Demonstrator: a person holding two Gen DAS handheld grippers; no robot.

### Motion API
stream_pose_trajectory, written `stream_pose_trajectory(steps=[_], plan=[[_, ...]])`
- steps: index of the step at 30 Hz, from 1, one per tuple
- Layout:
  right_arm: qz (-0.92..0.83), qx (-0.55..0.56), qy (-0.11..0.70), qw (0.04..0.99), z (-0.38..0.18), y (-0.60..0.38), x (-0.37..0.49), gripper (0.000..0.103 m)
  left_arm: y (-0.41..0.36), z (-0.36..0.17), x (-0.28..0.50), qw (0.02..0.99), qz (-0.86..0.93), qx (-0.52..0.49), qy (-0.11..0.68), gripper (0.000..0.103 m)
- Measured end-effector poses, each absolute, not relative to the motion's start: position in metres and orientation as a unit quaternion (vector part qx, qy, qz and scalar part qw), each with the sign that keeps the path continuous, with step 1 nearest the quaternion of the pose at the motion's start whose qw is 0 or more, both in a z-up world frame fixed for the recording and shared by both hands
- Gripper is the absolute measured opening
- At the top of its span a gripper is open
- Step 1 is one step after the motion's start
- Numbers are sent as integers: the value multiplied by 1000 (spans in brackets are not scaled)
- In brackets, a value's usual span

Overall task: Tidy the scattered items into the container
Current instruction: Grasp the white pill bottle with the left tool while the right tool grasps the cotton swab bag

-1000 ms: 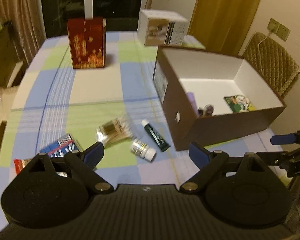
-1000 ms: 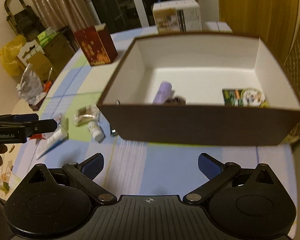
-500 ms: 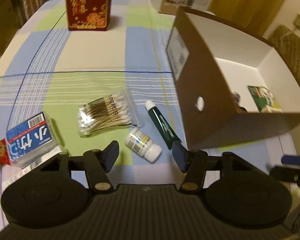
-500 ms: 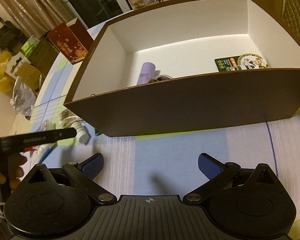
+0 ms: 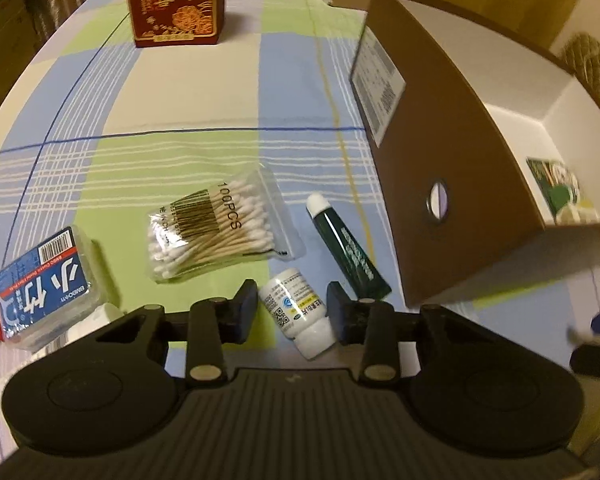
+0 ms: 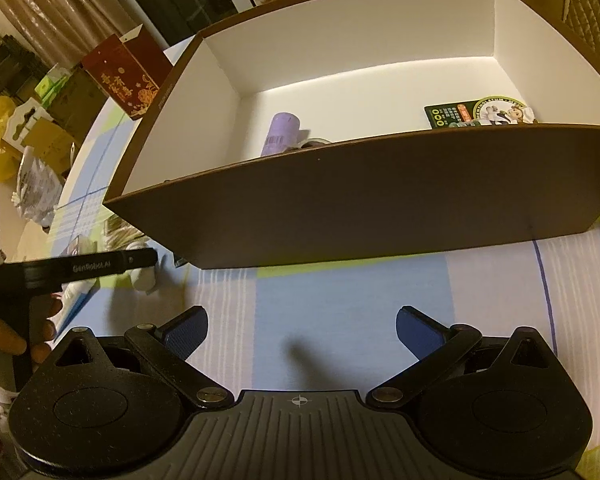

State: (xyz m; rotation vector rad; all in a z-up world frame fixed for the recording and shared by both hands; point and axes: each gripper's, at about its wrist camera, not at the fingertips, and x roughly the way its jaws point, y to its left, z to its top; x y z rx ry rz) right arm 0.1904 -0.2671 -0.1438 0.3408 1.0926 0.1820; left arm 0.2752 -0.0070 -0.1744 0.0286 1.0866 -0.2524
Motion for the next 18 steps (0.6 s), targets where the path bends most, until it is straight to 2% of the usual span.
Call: stream_pose_trajectory(steps=[1, 3, 11, 18], plan=[[86, 160, 517, 837, -144, -267, 190, 103, -7, -175, 275, 847, -122, 17, 517, 32], [87, 155, 518, 837, -144, -265, 190, 103, -8, -180, 275, 843, -125, 20, 523, 22], [108, 121, 519, 839, -141, -246, 190, 103, 5, -166, 260, 852, -133, 35, 506, 22], [178, 57, 514, 837, -136, -198, 187, 103, 50, -139, 230, 860, -114, 44, 495, 22]])
